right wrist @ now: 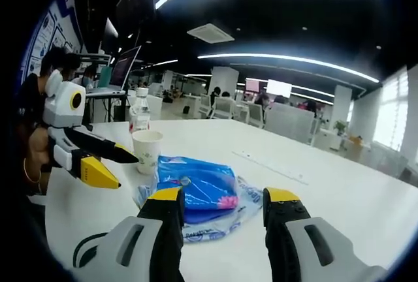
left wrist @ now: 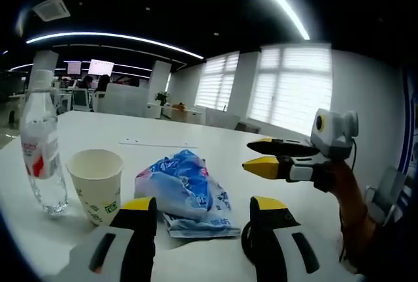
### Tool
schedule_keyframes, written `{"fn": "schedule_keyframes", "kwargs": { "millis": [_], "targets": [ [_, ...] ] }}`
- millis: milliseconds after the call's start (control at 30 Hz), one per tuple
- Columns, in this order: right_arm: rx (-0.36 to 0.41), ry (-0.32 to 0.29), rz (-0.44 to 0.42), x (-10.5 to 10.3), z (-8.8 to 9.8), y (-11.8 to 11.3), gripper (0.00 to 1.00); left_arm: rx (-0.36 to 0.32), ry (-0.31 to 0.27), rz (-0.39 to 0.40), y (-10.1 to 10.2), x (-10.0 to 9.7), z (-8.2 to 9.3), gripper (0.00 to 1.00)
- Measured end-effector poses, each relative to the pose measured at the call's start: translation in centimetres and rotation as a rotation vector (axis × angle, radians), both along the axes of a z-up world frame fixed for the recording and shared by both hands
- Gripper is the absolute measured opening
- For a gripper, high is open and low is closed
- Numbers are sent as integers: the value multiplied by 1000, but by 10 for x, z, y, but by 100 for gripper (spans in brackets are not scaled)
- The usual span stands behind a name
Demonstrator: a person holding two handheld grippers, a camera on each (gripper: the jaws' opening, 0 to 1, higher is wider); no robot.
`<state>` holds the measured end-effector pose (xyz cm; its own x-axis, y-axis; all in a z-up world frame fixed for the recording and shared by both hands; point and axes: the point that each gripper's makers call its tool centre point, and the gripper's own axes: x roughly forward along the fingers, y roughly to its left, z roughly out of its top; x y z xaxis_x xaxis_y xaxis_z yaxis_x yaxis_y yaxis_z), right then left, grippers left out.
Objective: Arrange the tabletop items into an orderly group along one side of the table until the central work area is clear of visible clutter.
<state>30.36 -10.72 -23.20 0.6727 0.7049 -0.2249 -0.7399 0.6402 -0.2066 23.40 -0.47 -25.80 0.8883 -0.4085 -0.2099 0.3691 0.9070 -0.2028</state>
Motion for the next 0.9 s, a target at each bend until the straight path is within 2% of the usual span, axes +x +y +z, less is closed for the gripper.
{"fn": "schedule_keyframes", "kwargs": {
  "millis": [333,767,900],
  "targets": [
    [-33,52,18,4,-9,3,45,18,28,7,1,5,-3,56],
    [-86,102,25,11,-20,5,45,-8,55,24,1,12,-4,55],
    [-92,120,27,14,-25,6,45,-8,53,26,1,14,-5,50]
  ]
}}
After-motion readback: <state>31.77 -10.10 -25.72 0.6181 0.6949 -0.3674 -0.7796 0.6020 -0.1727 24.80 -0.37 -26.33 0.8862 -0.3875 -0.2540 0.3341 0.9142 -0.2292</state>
